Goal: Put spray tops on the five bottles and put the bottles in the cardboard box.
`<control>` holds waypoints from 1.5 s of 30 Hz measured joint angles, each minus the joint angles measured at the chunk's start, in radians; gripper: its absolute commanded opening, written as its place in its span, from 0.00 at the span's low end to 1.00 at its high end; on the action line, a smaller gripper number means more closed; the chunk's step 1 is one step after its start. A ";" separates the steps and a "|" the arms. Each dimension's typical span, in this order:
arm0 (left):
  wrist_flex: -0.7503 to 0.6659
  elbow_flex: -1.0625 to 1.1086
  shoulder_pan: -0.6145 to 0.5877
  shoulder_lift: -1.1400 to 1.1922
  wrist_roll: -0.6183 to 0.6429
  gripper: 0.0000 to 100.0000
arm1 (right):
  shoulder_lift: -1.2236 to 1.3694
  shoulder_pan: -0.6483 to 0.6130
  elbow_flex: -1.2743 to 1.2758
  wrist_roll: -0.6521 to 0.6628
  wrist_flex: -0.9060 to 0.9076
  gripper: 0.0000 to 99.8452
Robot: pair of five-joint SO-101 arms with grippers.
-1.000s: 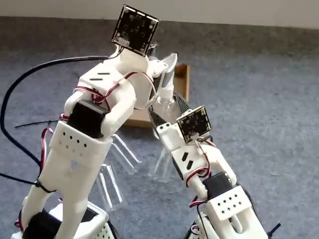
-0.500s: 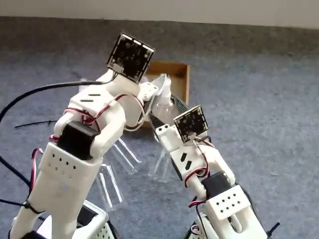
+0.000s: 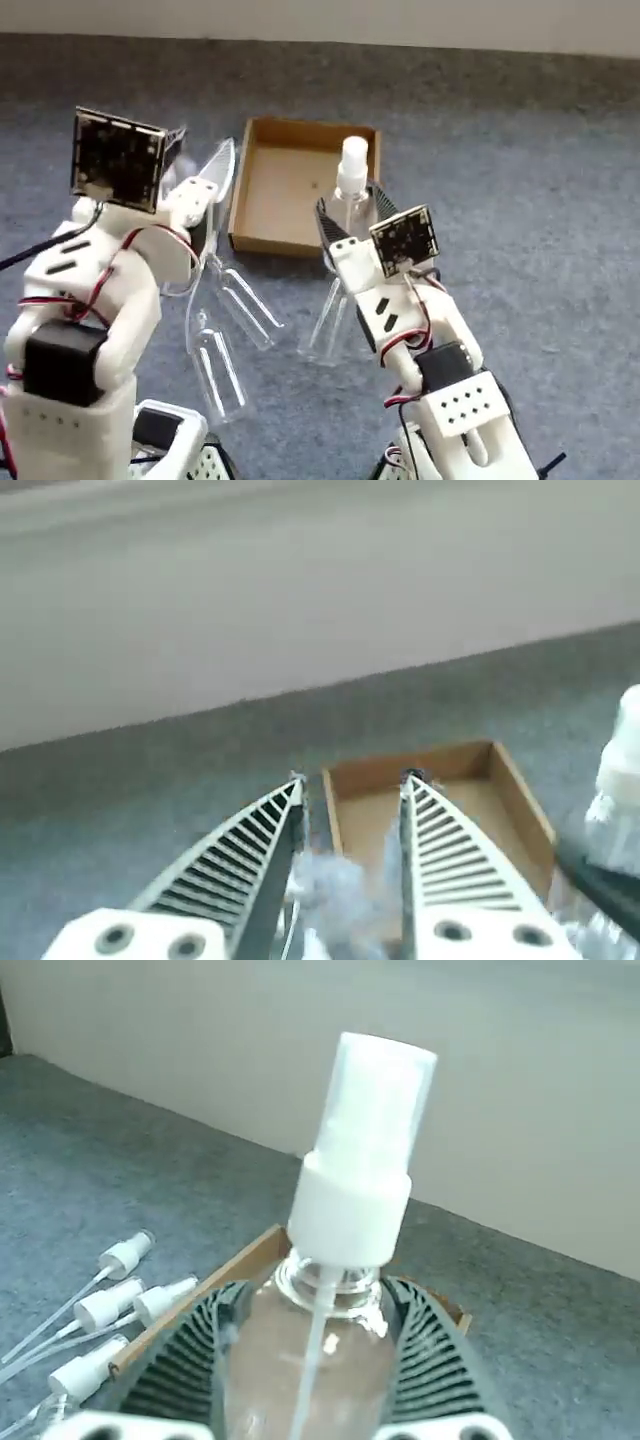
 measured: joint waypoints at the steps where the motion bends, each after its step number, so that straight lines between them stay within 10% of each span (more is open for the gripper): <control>1: 0.005 0.044 -0.021 -0.009 0.000 0.15 | 0.038 0.002 -0.040 0.000 0.000 0.00; 16: -0.213 0.690 -0.075 -0.213 0.069 0.31 | 0.994 -0.069 -0.931 -0.006 0.117 0.00; 45: -0.436 0.875 -0.072 -0.353 0.040 0.27 | 0.790 -0.230 -0.890 -0.084 0.468 0.00</control>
